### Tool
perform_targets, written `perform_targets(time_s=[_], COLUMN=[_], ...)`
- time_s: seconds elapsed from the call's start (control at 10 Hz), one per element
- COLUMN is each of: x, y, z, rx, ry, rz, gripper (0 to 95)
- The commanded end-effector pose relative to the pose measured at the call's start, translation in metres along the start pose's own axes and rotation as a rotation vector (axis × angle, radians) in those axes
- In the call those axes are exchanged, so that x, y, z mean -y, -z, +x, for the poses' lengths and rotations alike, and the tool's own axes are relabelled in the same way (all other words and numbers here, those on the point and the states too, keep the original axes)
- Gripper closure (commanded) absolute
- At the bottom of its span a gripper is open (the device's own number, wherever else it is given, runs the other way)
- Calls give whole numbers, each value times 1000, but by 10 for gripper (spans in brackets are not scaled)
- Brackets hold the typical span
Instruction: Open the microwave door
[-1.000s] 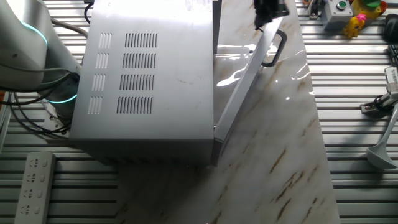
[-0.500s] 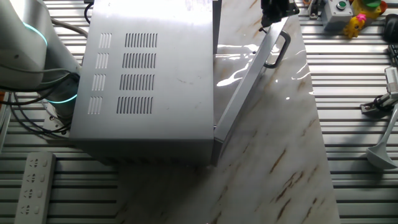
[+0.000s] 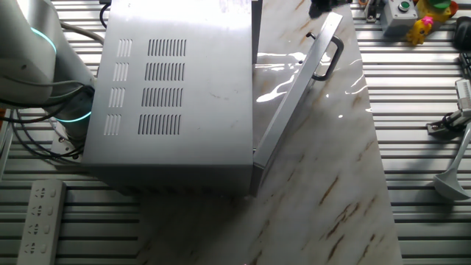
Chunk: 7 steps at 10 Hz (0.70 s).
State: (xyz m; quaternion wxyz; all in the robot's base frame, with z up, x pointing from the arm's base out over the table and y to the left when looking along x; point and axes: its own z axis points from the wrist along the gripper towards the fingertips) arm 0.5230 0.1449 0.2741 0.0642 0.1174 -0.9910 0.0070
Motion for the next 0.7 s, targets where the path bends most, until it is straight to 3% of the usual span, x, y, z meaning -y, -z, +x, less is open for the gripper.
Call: perform_targets(time_s=[0.1, 0.7], x=[-8, -11], y=[0, 1], z=[-2, -2], rx=[7, -1], ry=[-9, 2], rz=[1, -8], gripper=[950, 950])
